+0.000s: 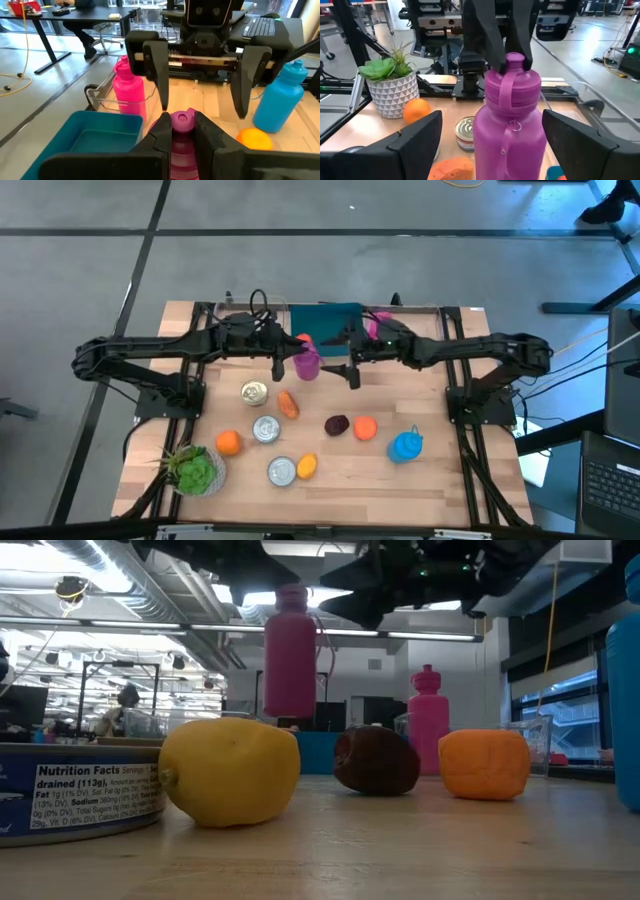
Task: Pick & Place Food Item
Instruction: Put the violet water bottle into the right transparent bin
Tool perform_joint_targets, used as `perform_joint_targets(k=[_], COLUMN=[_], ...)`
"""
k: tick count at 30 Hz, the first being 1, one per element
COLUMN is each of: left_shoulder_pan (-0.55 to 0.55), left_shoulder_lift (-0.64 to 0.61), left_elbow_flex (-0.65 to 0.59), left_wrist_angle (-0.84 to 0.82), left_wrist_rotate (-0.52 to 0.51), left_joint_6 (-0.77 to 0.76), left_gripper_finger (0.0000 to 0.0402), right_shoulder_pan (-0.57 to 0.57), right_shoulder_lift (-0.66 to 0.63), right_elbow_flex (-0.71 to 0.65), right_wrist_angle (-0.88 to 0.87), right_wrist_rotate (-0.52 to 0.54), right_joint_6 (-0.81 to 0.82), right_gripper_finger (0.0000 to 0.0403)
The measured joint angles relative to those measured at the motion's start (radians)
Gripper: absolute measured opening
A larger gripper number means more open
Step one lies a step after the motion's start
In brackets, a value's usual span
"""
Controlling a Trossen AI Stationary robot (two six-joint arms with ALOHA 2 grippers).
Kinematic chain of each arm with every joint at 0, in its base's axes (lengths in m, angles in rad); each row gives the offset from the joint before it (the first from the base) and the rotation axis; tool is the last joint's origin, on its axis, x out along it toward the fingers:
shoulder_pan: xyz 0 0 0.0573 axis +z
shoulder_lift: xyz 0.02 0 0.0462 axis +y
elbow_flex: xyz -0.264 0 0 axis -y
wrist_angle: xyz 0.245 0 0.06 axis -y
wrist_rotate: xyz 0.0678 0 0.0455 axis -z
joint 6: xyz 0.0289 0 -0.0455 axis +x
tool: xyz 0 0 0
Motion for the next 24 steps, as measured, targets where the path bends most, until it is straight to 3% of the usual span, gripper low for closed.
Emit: perform_joint_targets(k=[24], left_shoulder_pan=[0.0], left_shoulder_lift=[0.0], left_elbow_flex=[-0.001], left_wrist_angle=[0.038], left_wrist_rotate=[0.0], left_joint_6=[0.0], left_gripper_finger=[0.0029], right_shoulder_pan=[0.0], right_shoulder_lift=[0.123], right_elbow_flex=[0.062], right_wrist_angle=[0.165], right_wrist_rotate=[0.023], right_joint_6=[0.03], right_gripper_finger=[0.0341])
